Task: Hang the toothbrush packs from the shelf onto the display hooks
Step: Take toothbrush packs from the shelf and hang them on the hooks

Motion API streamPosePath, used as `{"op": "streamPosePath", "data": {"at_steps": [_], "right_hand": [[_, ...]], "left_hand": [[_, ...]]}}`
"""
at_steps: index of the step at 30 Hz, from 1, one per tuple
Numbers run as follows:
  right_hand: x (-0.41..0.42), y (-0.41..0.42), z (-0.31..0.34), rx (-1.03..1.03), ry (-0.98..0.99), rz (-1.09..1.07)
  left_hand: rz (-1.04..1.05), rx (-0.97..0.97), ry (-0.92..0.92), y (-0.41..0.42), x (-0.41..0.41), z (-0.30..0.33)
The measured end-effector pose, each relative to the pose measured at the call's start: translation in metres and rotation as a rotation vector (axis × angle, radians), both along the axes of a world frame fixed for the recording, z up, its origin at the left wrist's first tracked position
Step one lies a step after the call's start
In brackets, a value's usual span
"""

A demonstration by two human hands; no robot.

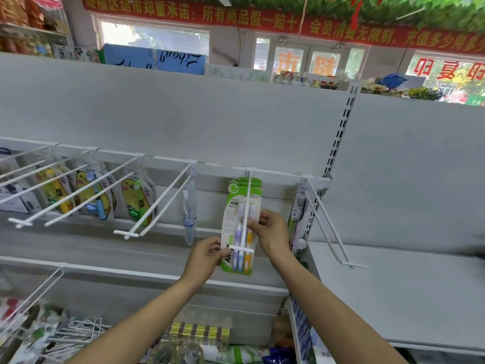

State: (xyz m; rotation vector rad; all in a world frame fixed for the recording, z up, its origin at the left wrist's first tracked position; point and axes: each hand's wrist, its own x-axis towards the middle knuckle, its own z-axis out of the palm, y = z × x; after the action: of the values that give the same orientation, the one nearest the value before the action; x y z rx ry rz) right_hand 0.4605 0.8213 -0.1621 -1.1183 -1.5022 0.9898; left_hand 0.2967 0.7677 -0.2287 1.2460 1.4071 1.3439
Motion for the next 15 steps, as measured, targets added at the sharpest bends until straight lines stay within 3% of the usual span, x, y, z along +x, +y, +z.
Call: {"op": "streamPosePath", "data": {"at_steps": [5, 12, 15], "right_hand": [[-0.002, 0.019, -0.002, 0.007, 0.008, 0.000], [-0.001, 0.021, 0.001, 0.003, -0.001, -0.001], [0.003, 0.018, -0.001, 0.036, -0.142, -0.077]], "left_hand": [[-0.018, 0.044, 0.082, 0.017, -0.003, 0.001], [0.008, 0.044, 0.056, 0.026, 0.000, 0.000], [0.008, 0.036, 0.090, 0.026, 0.001, -0.003]]}}
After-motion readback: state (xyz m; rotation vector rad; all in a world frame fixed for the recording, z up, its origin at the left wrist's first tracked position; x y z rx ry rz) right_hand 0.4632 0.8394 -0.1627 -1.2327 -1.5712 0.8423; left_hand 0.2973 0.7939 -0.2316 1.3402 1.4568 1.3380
